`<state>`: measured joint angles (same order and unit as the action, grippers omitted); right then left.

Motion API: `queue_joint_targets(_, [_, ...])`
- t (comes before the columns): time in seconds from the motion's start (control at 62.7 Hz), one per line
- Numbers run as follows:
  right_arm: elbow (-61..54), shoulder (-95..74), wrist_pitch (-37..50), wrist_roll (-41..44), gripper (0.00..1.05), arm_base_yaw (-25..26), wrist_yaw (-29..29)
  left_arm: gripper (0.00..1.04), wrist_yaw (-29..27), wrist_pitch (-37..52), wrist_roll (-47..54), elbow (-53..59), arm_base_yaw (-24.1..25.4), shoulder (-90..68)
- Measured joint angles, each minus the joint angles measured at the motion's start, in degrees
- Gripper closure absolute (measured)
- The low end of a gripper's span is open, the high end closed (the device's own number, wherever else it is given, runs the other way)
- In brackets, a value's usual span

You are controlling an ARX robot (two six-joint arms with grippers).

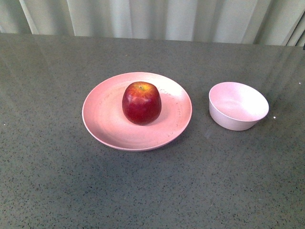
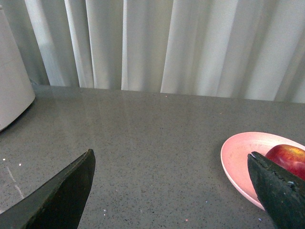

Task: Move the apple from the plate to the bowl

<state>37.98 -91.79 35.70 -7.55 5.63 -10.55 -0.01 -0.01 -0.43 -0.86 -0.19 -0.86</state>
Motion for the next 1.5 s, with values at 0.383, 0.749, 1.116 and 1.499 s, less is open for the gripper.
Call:
queue_joint_targets(0.383, [-21.8, 9.0, 30.7, 6.8, 0.81, -3.0, 8.5, 0.09, 0.0, 0.0, 0.0, 0.0, 0.0, 0.0])
queue_joint_targets(0.749, [-31.4, 24.7, 23.9, 7.3, 1.03, -5.4, 10.5, 0.09, 0.0, 0.0, 0.0, 0.0, 0.0, 0.0])
queue_joint_targets(1.116, [-36.0, 41.5, 11.7, 7.3, 1.03, -5.4, 10.6, 0.09, 0.0, 0.0, 0.0, 0.0, 0.0, 0.0])
queue_joint_targets(1.499, [-36.7, 58.2, -2.9, 7.4, 1.03, -5.4, 10.6, 0.09, 0.0, 0.0, 0.0, 0.0, 0.0, 0.0])
